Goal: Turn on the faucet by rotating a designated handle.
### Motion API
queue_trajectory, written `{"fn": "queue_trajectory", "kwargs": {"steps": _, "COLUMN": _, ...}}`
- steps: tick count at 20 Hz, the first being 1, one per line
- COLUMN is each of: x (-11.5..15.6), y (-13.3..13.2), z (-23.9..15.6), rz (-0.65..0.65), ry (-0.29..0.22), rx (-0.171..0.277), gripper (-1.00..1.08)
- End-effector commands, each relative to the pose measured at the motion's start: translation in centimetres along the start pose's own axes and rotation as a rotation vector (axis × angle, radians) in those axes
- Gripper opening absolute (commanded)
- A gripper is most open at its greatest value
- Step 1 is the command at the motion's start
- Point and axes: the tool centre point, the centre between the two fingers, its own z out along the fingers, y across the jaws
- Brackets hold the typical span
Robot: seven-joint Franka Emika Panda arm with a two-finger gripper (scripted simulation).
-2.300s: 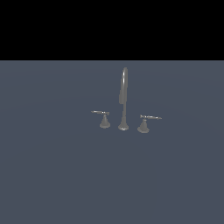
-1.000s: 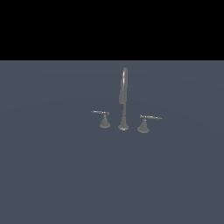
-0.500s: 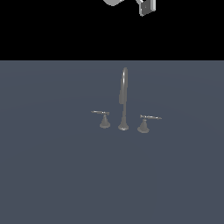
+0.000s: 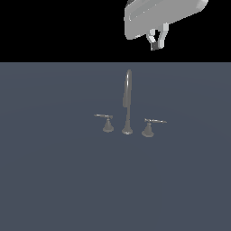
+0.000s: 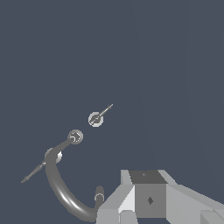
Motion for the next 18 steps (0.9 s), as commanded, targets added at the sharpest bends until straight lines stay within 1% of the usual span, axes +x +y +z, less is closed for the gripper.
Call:
{"fn": "queue_trajectory", "kwargs": {"steps": 1, "x": 1.3, "y": -0.6, "z": 1.8, "rz": 0.064, "ry": 0.0, "rx": 0.001, "gripper": -1.0}}
{"fn": "queue_trajectory", "kwargs": {"steps": 10, "x": 5.1, "y": -2.6, "z": 8.5, "rz": 0.289, "ry": -0.015, "rx": 0.017, "gripper": -1.0}}
{"fn": "queue_trajectory", "kwargs": {"steps": 18, "x": 7.8, "y": -3.8, "z": 15.0, "rz": 0.494, "ry": -0.046, "rx": 0.046, "gripper": -1.0}}
